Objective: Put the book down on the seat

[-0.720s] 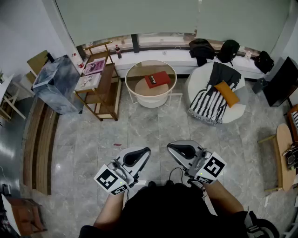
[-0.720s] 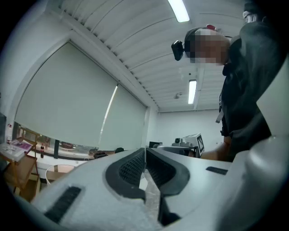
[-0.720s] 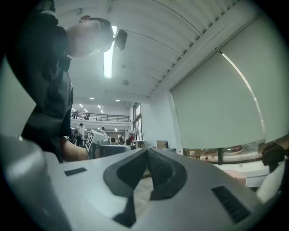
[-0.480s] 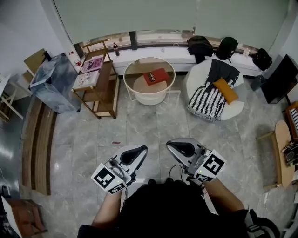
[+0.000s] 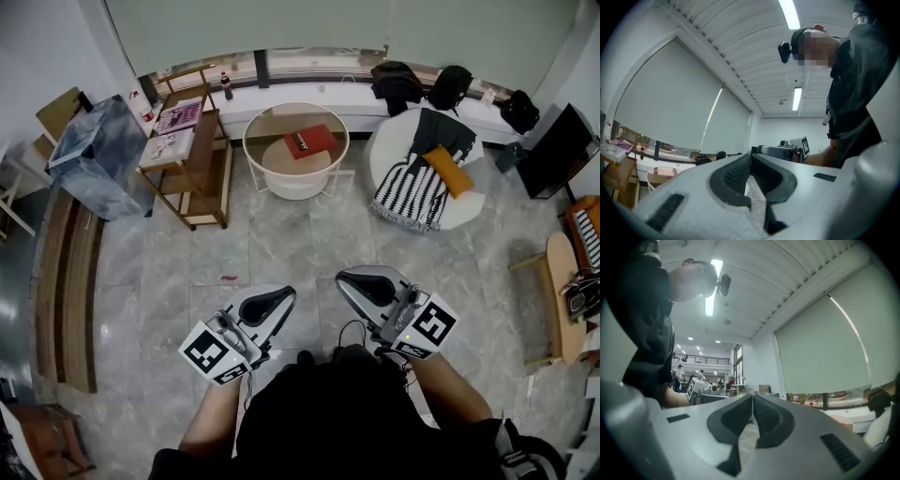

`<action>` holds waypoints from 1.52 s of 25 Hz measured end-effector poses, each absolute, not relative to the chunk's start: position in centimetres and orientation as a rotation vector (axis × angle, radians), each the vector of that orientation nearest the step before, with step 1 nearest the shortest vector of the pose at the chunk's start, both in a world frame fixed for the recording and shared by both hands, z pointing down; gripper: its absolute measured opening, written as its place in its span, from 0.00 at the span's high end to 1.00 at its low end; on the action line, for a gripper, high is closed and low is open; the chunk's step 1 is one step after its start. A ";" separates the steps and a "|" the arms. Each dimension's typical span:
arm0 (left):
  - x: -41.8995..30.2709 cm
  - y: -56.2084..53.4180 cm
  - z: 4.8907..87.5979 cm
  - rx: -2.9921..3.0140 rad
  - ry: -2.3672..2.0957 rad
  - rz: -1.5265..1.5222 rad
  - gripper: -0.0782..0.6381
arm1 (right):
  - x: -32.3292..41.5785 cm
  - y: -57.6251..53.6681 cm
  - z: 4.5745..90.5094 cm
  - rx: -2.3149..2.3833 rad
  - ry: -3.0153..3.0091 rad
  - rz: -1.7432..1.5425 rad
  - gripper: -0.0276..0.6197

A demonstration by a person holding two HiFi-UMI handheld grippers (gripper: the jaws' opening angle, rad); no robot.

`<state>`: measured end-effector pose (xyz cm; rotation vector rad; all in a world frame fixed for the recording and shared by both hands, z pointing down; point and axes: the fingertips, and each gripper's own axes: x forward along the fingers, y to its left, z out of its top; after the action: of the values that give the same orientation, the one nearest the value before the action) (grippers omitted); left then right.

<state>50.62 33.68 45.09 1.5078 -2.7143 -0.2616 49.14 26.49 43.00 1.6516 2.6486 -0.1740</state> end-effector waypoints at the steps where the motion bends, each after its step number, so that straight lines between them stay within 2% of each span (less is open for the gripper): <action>1: 50.6 33.9 45.4 1.509 -2.711 -0.266 0.85 | 49.1 26.5 43.1 1.643 2.660 -0.178 0.91; 8: 50.2 35.1 46.4 1.497 -2.710 -0.340 0.85 | 49.8 26.6 43.3 1.650 2.709 -0.138 0.91; 16: 46.9 34.4 46.8 1.493 -2.708 -0.318 0.85 | 45.8 26.1 43.9 1.633 2.712 -0.188 0.91; 38: 25.4 24.8 45.0 1.387 -2.740 -0.211 0.85 | 24.9 16.2 44.0 1.663 2.569 -0.230 0.91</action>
<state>25.35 24.78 45.03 1.3867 -2.7395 -0.2113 24.93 16.16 43.99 1.6635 2.5692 -0.2305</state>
